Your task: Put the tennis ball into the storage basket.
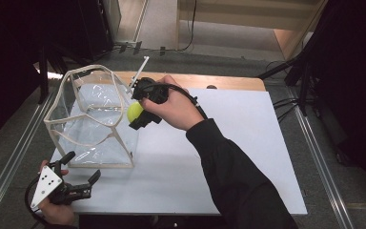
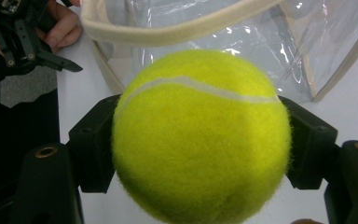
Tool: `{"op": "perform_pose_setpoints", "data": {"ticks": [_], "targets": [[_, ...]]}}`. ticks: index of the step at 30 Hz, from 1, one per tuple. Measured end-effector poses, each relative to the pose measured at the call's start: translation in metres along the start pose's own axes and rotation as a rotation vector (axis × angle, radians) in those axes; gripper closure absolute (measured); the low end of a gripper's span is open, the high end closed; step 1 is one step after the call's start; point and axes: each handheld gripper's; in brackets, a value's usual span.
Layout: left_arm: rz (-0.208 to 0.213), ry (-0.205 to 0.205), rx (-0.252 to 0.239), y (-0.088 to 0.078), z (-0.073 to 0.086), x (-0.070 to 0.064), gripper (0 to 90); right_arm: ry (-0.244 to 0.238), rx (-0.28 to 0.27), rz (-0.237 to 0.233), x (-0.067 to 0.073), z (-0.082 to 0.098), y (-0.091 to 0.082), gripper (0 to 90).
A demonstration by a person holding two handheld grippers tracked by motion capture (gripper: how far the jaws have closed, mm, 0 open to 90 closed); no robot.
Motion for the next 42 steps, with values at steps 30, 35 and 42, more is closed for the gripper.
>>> {"op": "perform_pose_setpoints", "data": {"ticks": [30, 35, 42], "targets": [[0.005, 0.001, 0.002, 0.000, 0.000, 0.000, 0.0, -0.045, -0.005, -0.008, 0.017, -0.044, -0.016, 23.8], [0.006, 0.000, 0.001, 0.000, 0.000, 0.000, 0.0, -0.053, -0.005, -0.017, 0.021, -0.053, -0.014, 23.8], [0.005, 0.001, 0.002, 0.000, 0.000, 0.001, 0.0, -0.074, 0.005, -0.016, 0.025, -0.063, -0.007, 23.8]]}}
Point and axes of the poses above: each handheld gripper's, and its own axes: y roughly forward along the jaws, z roughly out of its underside, x roughly to its left, and after that the axes turned 9 degrees about y, right-handed
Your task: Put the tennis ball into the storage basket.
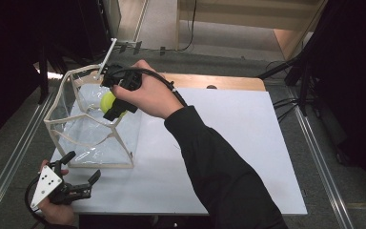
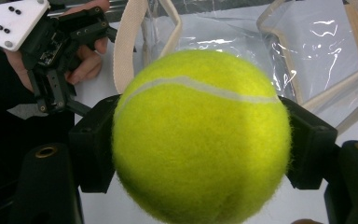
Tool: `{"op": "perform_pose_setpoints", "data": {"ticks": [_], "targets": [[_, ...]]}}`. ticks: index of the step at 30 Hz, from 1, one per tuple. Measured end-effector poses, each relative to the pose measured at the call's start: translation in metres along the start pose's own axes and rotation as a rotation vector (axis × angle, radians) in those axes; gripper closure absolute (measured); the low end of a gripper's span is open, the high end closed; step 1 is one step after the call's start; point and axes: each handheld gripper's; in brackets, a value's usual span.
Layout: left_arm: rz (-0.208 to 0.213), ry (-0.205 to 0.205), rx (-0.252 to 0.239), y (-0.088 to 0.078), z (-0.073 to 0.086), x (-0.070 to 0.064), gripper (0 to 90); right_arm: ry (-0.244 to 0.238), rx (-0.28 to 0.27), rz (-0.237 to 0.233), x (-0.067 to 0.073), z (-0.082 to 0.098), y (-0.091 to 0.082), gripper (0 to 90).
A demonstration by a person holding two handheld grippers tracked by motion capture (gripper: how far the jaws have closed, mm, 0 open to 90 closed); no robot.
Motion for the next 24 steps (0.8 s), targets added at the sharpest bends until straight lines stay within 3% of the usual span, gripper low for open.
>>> {"op": "perform_pose_setpoints", "data": {"ticks": [24], "targets": [[0.000, -0.007, -0.008, 0.000, 0.000, 0.000, 0.0, -0.001, 0.033, 0.000, -0.009, -0.016, 0.031, 23.8]]}}
Point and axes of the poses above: each handheld gripper's, and its own axes: y roughly forward along the jaws, z roughly out of its underside, x roughly to its left, and after that the axes turned 9 degrees about y, right-handed
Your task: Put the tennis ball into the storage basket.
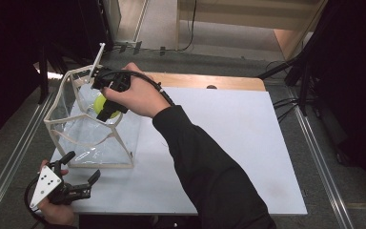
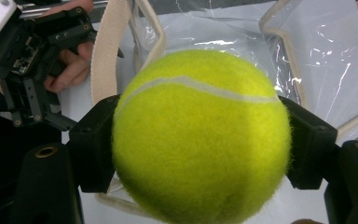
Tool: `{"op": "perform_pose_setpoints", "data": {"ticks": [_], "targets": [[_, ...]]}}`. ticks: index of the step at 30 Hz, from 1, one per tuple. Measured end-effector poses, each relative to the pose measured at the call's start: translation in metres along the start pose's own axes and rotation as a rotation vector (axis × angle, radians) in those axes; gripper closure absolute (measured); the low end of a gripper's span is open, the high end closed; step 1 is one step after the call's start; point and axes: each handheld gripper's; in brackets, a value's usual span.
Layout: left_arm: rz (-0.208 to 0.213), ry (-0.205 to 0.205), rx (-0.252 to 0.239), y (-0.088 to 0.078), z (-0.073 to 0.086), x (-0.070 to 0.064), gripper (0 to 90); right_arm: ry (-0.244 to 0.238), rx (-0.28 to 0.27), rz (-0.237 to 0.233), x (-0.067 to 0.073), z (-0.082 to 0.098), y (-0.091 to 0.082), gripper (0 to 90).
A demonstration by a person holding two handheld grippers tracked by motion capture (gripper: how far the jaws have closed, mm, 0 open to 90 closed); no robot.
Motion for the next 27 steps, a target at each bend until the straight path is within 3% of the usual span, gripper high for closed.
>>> {"op": "perform_pose_setpoints", "data": {"ticks": [7, 18, 27], "targets": [[0.001, -0.003, -0.001, 0.000, 0.000, 0.000, 0.0, 0.001, 0.029, 0.021, 0.000, 0.001, 0.006, 23.7], [0.000, -0.004, -0.003, 0.000, 0.000, 0.000, 0.0, 0.000, 0.041, 0.017, 0.000, 0.007, 0.011, 23.0], [0.001, 0.003, 0.000, 0.000, 0.000, 0.000, 0.0, 0.003, 0.011, 0.027, 0.003, 0.011, -0.001, 10.2]]}}
Point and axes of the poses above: each handheld gripper's, and its own axes: y roughly forward along the jaws, z roughly out of its underside, x roughly to its left, and after that the axes turned 9 degrees about y, right-handed
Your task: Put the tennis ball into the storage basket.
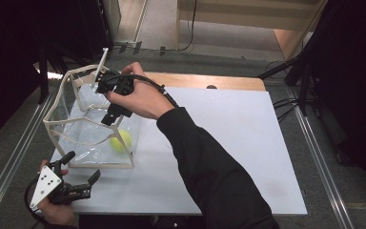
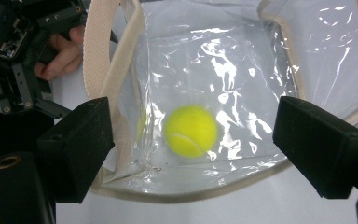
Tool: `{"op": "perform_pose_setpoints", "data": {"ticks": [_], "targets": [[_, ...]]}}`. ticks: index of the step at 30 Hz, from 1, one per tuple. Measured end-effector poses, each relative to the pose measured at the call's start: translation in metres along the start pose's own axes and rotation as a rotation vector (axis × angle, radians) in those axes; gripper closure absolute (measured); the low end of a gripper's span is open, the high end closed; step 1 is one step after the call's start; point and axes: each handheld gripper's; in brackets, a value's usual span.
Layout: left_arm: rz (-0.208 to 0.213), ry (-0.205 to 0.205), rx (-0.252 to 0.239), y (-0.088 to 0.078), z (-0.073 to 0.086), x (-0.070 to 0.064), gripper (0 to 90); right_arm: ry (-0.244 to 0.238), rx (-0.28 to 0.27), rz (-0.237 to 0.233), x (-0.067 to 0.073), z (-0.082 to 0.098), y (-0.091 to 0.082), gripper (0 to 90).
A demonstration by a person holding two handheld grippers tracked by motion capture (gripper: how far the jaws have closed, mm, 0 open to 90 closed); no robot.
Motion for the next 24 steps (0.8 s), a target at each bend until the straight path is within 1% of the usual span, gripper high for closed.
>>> {"op": "perform_pose_setpoints", "data": {"ticks": [2, 5, 6, 9, 12, 15, 17, 18, 24], "targets": [[0.001, 0.000, -0.001, 0.000, 0.000, 0.000, 0.0, 0.005, -0.011, -0.009, 0.000, 0.001, -0.005, 8.8], [0.002, 0.002, 0.002, 0.000, 0.000, 0.000, 0.0, -0.002, -0.026, -0.010, 0.001, 0.005, -0.011, 8.5], [0.002, 0.000, 0.000, 0.000, 0.000, 0.000, 0.0, 0.002, -0.030, -0.011, 0.001, 0.006, -0.013, 8.5], [0.002, 0.003, 0.004, 0.000, 0.000, 0.000, 0.0, 0.008, -0.028, -0.006, 0.002, 0.010, -0.017, 7.4], [0.003, 0.003, 0.005, 0.000, 0.000, 0.000, 0.0, 0.012, -0.039, -0.010, 0.002, 0.014, -0.021, 6.6], [0.001, 0.004, 0.007, 0.000, 0.000, 0.000, 0.0, 0.016, -0.050, -0.021, 0.001, 0.019, -0.023, 6.5], [0.001, 0.005, 0.008, 0.000, 0.000, 0.000, 0.0, 0.014, -0.055, -0.021, -0.001, 0.023, -0.024, 6.6], [0.000, 0.004, 0.008, 0.000, 0.000, 0.000, 0.0, 0.026, -0.050, -0.014, -0.001, 0.025, -0.025, 6.6], [0.000, 0.003, 0.008, 0.000, 0.000, 0.000, 0.0, 0.040, -0.057, -0.015, -0.004, 0.035, -0.027, 6.6]]}}
Point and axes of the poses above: each handheld gripper's, and its own axes: y roughly forward along the jaws, z roughly out of its underside, x roughly to its left, and after that the axes turned 9 degrees about y, right-handed
